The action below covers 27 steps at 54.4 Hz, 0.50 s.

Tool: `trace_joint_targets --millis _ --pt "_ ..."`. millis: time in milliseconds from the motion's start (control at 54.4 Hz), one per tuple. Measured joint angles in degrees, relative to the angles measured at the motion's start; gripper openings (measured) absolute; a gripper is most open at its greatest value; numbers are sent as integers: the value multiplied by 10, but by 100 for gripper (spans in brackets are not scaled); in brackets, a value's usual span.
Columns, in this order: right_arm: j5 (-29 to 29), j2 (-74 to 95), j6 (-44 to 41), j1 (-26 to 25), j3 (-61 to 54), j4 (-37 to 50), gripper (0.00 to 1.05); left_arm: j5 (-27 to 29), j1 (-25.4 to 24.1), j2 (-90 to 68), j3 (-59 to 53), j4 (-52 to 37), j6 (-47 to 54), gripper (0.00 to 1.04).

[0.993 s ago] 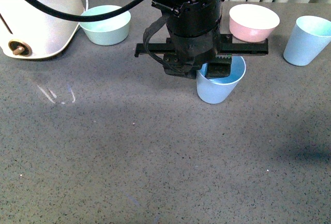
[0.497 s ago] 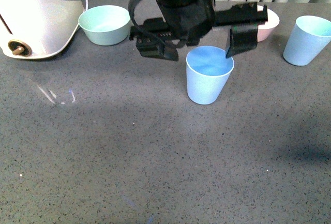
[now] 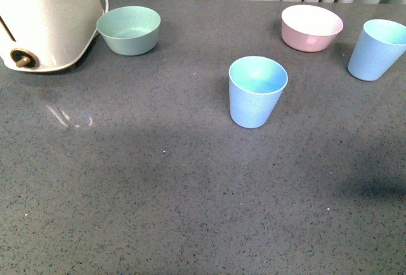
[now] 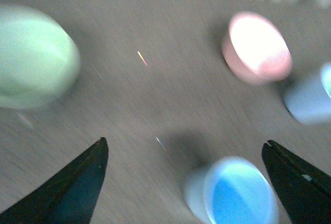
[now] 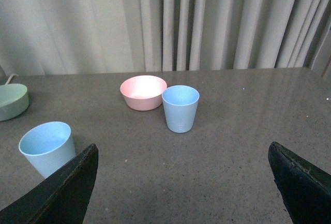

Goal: Stack blue cups with both arms

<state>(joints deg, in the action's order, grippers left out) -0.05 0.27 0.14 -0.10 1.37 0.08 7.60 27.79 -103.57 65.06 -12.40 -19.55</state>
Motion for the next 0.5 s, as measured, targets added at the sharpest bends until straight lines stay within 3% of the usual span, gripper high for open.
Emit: trace_joint_targets --millis 18,74,147,258,368,478,497 --pt "-1 0 0 0 0 0 96 46 -8 20 -41 -78 32 81" --pt "-1 0 0 0 0 0 96 108 -31 66 -128 -211 89 73" --pt "1 0 0 0 0 0 96 106 -76 139 -229 -321 135 61" --pt "1 0 0 0 0 0 96 83 -128 250 -342 -370 166 42" --pt "-2 0 0 0 0 0 96 58 -145 295 -400 -378 178 27" --pt "-1 0 0 0 0 0 96 29 -170 339 -470 -379 185 2" --pt "-1 0 0 0 0 0 96 26 -172 343 -474 -379 184 2"
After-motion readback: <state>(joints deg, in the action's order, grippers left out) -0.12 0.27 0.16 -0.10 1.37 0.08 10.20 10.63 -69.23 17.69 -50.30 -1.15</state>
